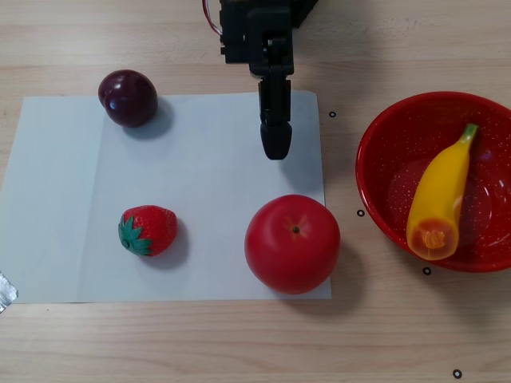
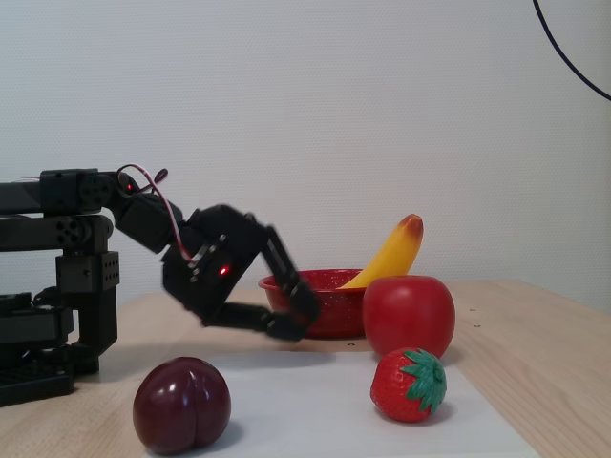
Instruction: Grasp the banana and put it in the red bowl.
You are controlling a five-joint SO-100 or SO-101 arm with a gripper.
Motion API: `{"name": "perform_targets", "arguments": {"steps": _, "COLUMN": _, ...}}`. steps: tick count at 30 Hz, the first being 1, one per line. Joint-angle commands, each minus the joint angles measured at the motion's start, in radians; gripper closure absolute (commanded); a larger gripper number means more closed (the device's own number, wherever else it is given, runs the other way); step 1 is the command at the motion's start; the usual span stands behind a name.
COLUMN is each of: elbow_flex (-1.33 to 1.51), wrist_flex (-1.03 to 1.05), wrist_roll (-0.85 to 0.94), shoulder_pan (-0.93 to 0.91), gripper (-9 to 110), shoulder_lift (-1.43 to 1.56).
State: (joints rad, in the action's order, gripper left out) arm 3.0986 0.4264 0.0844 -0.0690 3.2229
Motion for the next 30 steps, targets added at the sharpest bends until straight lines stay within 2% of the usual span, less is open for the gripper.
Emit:
{"name": "perform_targets", "arguments": {"steps": 1, "elbow_flex": 0.005, "wrist_flex": 0.110, "wrist_roll": 0.023, "shoulder_pan": 0.014, "gripper": 101, "shoulder_lift": 0.044}}
{"name": "perform_targets", "arguments": {"steps": 14, "elbow_flex": 0.005, "wrist_flex": 0.457, "wrist_roll": 0.064, "shoulder_pan": 0.005, "gripper": 101, "shoulder_lift": 0.054}}
{"name": "perform_targets", "arguments": {"steps": 24, "elbow_flex": 0.005, "wrist_flex": 0.466, "wrist_roll": 0.081, "shoulder_pan": 0.005, "gripper": 101, "shoulder_lift": 0.054}}
{"name": "perform_targets", "arguments": {"steps": 30, "elbow_flex": 0.005, "wrist_flex": 0.465, "wrist_roll": 0.028, "shoulder_pan": -0.034, "gripper": 101, "shoulder_lift": 0.052}}
